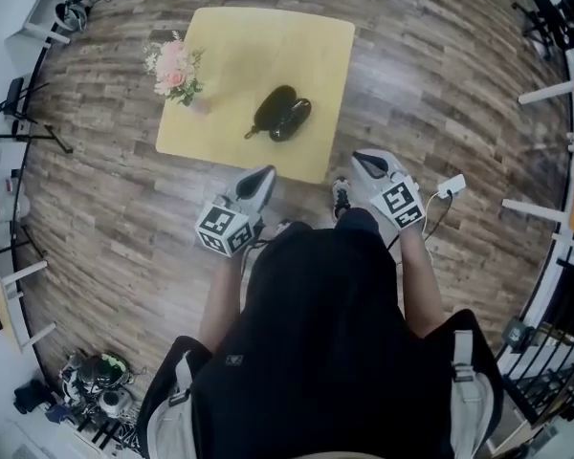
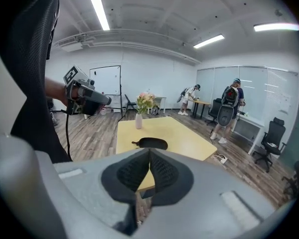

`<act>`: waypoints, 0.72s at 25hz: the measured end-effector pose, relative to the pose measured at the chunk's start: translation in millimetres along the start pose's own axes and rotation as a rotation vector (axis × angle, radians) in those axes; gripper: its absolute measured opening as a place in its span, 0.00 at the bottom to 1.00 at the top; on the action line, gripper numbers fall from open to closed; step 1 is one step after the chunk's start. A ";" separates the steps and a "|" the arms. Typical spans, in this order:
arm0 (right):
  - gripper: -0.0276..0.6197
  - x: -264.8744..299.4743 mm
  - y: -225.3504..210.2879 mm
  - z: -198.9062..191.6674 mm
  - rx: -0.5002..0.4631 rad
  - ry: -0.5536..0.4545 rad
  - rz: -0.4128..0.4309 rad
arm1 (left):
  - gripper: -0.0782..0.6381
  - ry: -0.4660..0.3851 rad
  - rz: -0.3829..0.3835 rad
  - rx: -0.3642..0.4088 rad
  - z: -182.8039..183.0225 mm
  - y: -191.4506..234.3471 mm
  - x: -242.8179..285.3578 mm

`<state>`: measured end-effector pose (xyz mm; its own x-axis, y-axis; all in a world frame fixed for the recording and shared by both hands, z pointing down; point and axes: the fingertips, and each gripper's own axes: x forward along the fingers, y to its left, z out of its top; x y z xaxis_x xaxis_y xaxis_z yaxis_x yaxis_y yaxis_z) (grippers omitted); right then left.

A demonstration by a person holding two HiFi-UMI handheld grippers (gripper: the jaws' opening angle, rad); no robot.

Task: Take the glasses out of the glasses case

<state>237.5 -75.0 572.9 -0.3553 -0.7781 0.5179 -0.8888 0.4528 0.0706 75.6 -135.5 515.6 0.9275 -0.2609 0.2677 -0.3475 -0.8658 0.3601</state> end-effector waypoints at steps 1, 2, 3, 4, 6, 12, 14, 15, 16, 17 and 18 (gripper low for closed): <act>0.05 4.6 -8.6 1.7 -0.010 -0.002 0.020 | 0.12 -0.004 0.016 -0.004 2.9 0.8 6.4; 0.05 8.7 -16.7 3.4 -0.022 -0.005 0.041 | 0.12 -0.009 0.033 -0.008 5.5 1.6 12.5; 0.05 12.5 -24.5 4.9 -0.034 -0.007 0.063 | 0.12 -0.014 0.051 -0.012 7.8 2.5 18.2; 0.05 16.4 -31.7 6.1 -0.047 -0.007 0.086 | 0.12 -0.020 0.072 -0.016 9.8 3.8 23.5; 0.05 24.8 -44.4 7.5 -0.074 -0.003 0.137 | 0.12 -0.034 0.118 -0.028 13.1 7.4 32.2; 0.05 52.0 -66.6 5.1 -0.172 0.012 0.293 | 0.12 -0.103 0.292 -0.053 12.8 17.7 34.8; 0.05 61.5 -67.9 3.9 -0.222 0.025 0.345 | 0.12 -0.128 0.361 -0.058 9.0 19.0 28.3; 0.05 66.1 -68.2 4.6 -0.251 0.033 0.373 | 0.12 -0.139 0.396 -0.063 8.2 18.9 24.4; 0.05 70.3 -68.0 6.4 -0.281 0.039 0.404 | 0.12 -0.149 0.434 -0.070 8.3 18.1 19.9; 0.05 74.1 -67.2 9.2 -0.310 0.044 0.436 | 0.12 -0.159 0.472 -0.079 9.5 17.1 14.8; 0.05 77.9 -65.2 12.4 -0.334 0.047 0.465 | 0.12 -0.168 0.504 -0.089 11.0 16.4 9.1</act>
<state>264.2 -170.5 598.1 -0.6667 -0.4478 0.5958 -0.4998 0.8616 0.0883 79.9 -156.8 514.1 0.6497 -0.7057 0.2825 -0.7586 -0.5783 0.3001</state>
